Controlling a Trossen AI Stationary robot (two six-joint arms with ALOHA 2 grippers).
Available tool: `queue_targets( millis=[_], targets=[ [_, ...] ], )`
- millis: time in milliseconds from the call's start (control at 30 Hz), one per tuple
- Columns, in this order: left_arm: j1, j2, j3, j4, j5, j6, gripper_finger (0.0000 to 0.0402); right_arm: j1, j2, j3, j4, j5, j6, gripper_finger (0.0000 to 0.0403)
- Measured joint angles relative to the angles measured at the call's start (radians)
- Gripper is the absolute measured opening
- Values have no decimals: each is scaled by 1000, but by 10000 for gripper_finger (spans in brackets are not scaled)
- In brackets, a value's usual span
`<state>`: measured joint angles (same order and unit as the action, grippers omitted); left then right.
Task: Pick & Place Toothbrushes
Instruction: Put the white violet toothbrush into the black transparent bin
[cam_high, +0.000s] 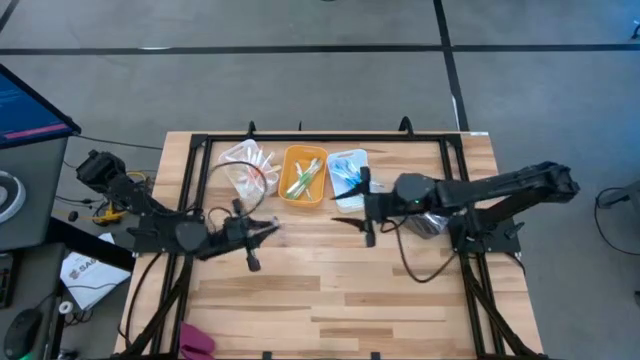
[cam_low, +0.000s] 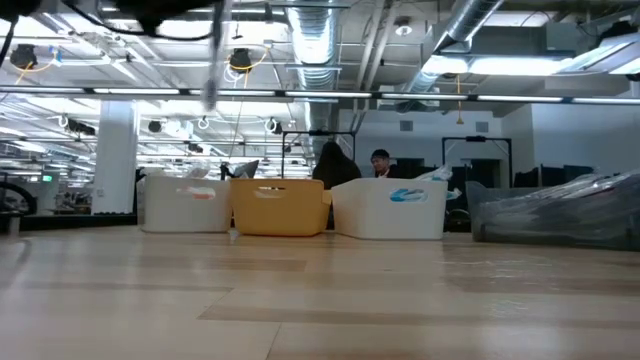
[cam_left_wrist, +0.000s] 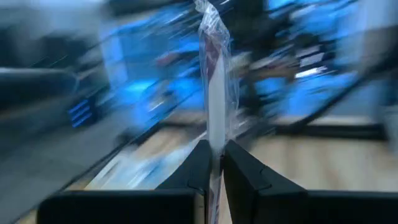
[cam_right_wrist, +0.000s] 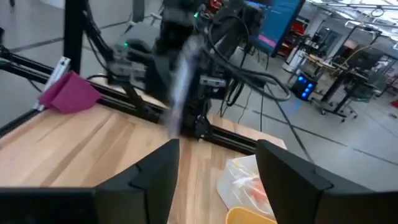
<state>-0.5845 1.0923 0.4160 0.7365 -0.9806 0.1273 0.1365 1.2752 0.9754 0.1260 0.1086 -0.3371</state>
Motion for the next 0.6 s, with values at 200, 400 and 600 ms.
queue_targets(
  millis=[200, 400, 600],
  targets=[
    [157, 47, 0, 199, 322, 124, 18, -13, 167, 26, 122, -8, -7, 199],
    [258, 86, 0, 268, 496, 138, 19, 1, 287, 88, 211, -11, 12, 192],
    [316, 106, 0, 315, 635, 138, 19, -17, 358, 144, 199, -20, 12, 184]
  ],
)
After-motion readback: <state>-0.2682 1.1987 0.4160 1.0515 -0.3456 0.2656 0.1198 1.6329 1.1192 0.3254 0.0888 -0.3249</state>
